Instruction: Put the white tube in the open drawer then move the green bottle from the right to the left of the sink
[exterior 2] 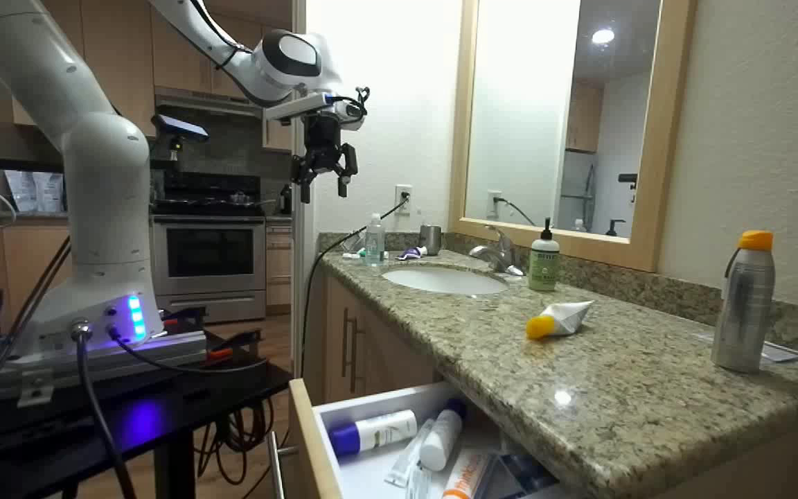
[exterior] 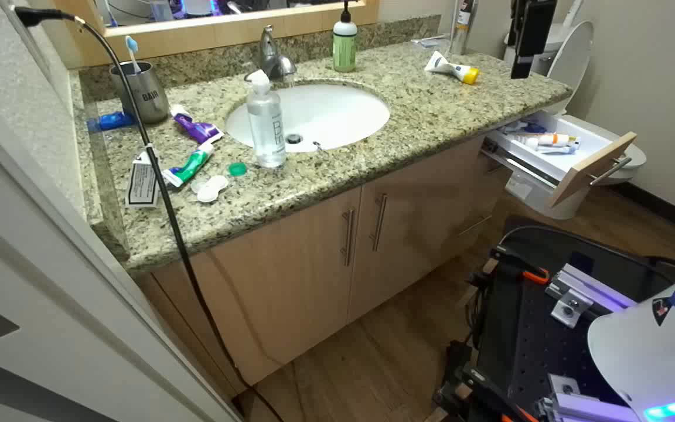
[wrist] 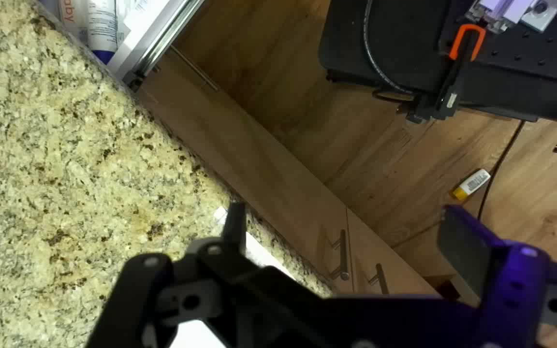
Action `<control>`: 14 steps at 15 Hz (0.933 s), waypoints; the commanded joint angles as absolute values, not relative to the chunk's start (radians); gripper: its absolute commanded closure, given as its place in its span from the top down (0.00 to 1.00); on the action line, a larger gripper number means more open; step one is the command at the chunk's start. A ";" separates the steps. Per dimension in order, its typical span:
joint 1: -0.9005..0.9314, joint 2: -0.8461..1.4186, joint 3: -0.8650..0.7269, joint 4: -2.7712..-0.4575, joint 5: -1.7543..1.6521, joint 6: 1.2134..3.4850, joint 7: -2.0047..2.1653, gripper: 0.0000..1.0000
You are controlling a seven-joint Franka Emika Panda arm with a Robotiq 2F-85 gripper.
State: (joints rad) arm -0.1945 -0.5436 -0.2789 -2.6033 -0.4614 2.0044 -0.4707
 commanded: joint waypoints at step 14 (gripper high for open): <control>-0.297 0.076 -0.496 -1.890 0.101 2.113 -0.464 1.00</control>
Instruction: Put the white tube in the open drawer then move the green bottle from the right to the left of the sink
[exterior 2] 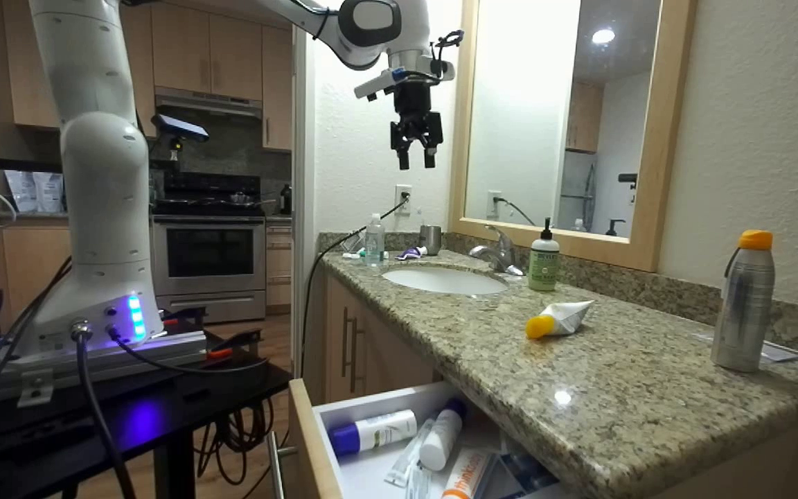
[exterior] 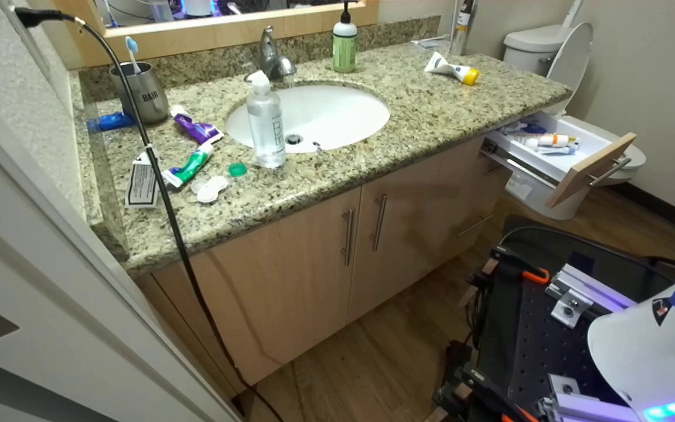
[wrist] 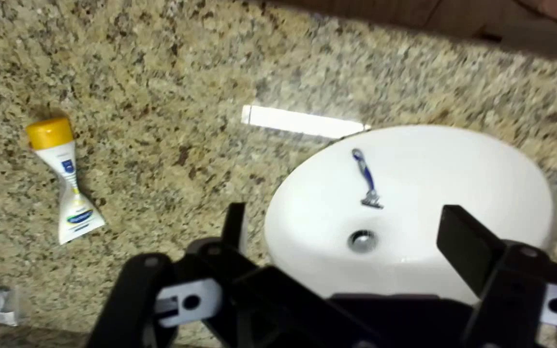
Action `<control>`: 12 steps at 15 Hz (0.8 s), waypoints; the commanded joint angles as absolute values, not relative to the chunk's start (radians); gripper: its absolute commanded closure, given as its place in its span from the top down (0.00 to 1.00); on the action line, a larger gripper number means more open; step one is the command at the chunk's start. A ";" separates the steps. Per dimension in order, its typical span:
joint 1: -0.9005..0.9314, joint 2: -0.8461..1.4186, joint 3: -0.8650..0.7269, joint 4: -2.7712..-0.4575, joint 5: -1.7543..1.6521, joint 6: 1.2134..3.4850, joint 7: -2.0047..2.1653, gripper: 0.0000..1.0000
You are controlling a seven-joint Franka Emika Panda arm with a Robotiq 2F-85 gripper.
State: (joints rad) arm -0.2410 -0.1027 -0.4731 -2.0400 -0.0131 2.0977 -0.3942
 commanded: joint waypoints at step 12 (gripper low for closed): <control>-0.582 0.451 -0.406 -1.529 0.143 2.115 -0.613 1.00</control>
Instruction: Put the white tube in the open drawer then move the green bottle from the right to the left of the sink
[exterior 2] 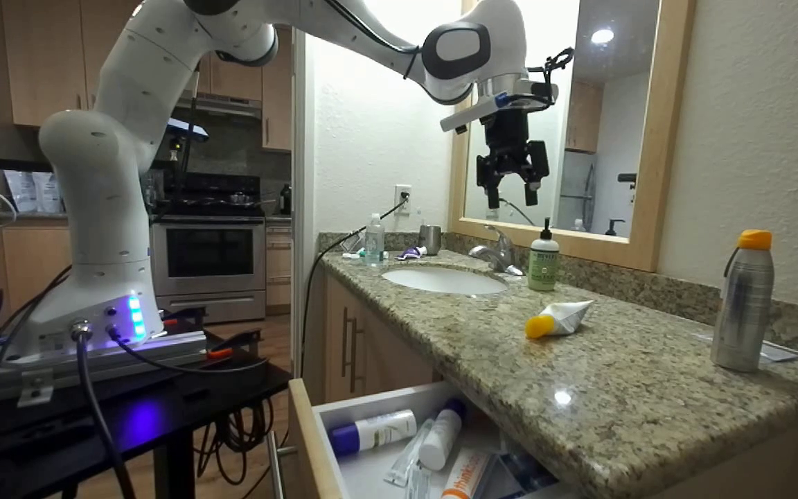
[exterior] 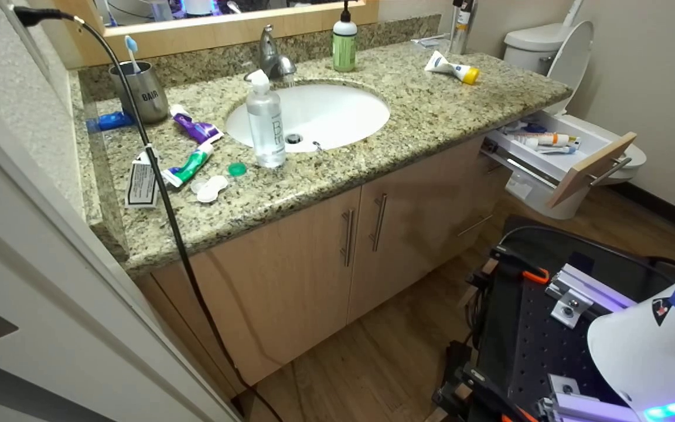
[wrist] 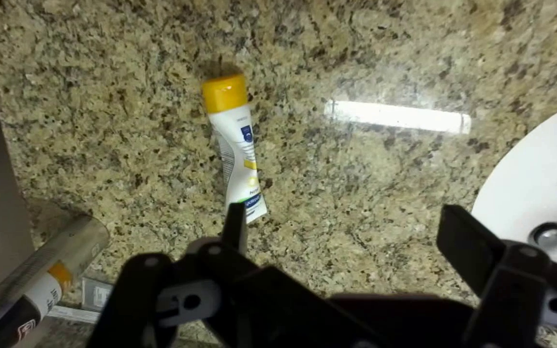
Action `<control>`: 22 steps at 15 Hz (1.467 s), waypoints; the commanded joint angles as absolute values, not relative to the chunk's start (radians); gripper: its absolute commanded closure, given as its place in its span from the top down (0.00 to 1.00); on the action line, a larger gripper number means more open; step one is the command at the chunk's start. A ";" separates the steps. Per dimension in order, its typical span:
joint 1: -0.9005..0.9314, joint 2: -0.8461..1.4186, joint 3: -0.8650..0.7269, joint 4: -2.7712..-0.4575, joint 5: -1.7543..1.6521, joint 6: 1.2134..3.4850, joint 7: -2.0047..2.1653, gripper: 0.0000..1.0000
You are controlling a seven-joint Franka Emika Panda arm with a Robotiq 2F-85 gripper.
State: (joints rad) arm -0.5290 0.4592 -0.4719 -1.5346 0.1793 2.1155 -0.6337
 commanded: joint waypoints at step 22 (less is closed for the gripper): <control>-0.725 0.763 -0.310 -1.363 -0.008 2.256 -0.306 1.00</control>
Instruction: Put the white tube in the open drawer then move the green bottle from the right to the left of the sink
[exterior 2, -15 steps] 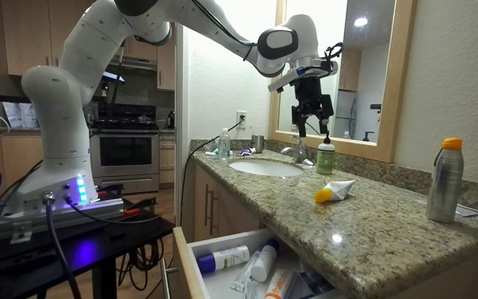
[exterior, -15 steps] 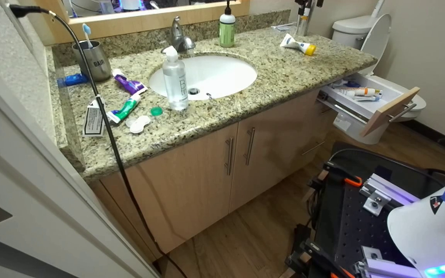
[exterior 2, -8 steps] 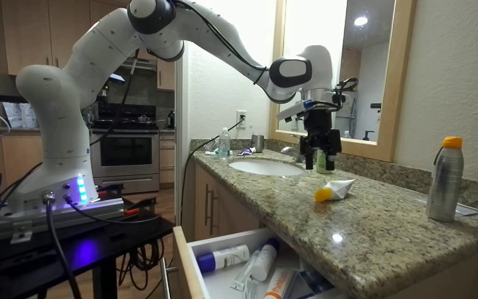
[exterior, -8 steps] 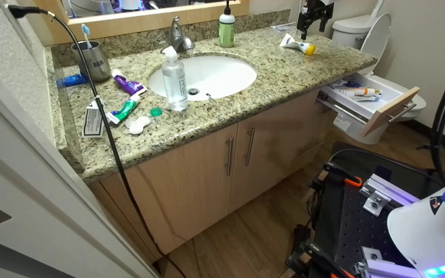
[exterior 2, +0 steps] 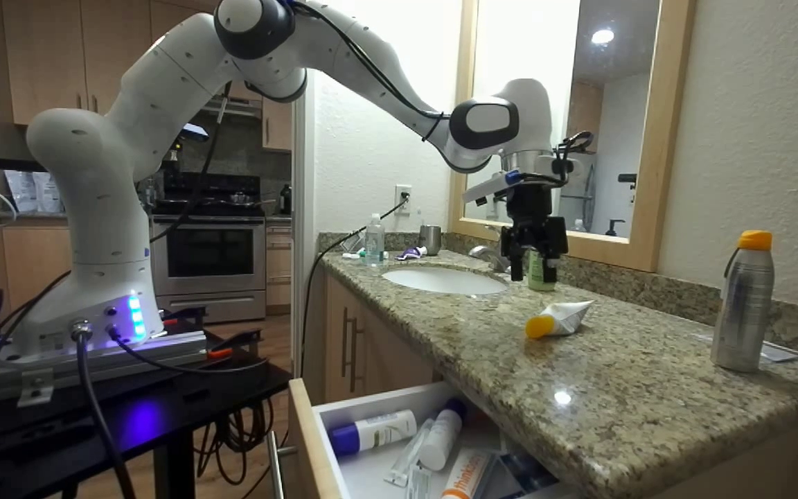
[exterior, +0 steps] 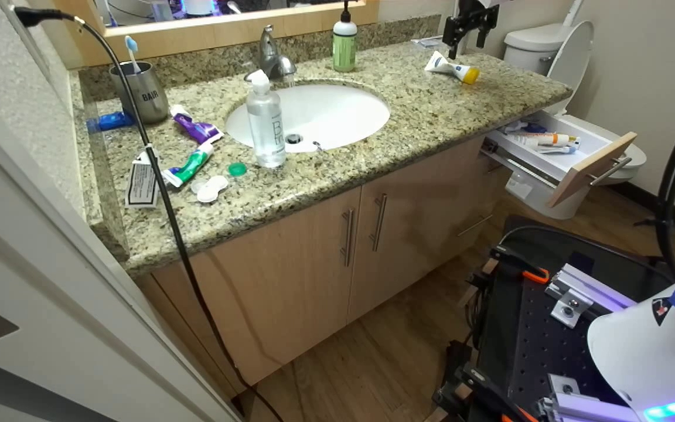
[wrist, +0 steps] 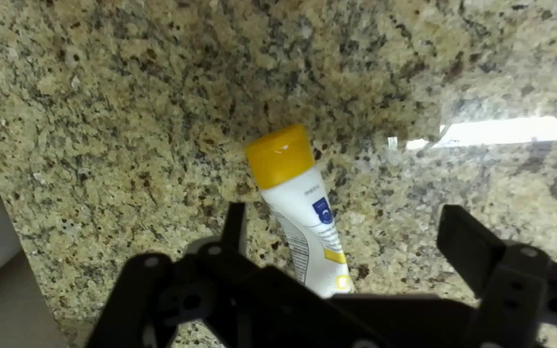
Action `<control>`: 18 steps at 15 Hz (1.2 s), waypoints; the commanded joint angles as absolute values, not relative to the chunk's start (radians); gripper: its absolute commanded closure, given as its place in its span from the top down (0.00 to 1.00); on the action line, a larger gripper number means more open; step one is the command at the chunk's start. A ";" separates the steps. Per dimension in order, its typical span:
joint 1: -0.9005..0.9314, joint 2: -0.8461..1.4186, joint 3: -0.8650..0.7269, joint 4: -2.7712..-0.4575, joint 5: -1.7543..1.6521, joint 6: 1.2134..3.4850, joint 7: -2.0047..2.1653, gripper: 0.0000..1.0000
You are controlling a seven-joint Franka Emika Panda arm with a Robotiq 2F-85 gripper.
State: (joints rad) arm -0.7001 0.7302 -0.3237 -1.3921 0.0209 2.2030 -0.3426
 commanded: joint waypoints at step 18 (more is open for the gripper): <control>-0.723 0.966 -0.347 -1.226 -0.179 2.311 -0.273 1.00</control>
State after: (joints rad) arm -0.7272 0.8550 -0.3064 -1.3225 -0.1164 2.3107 -0.3478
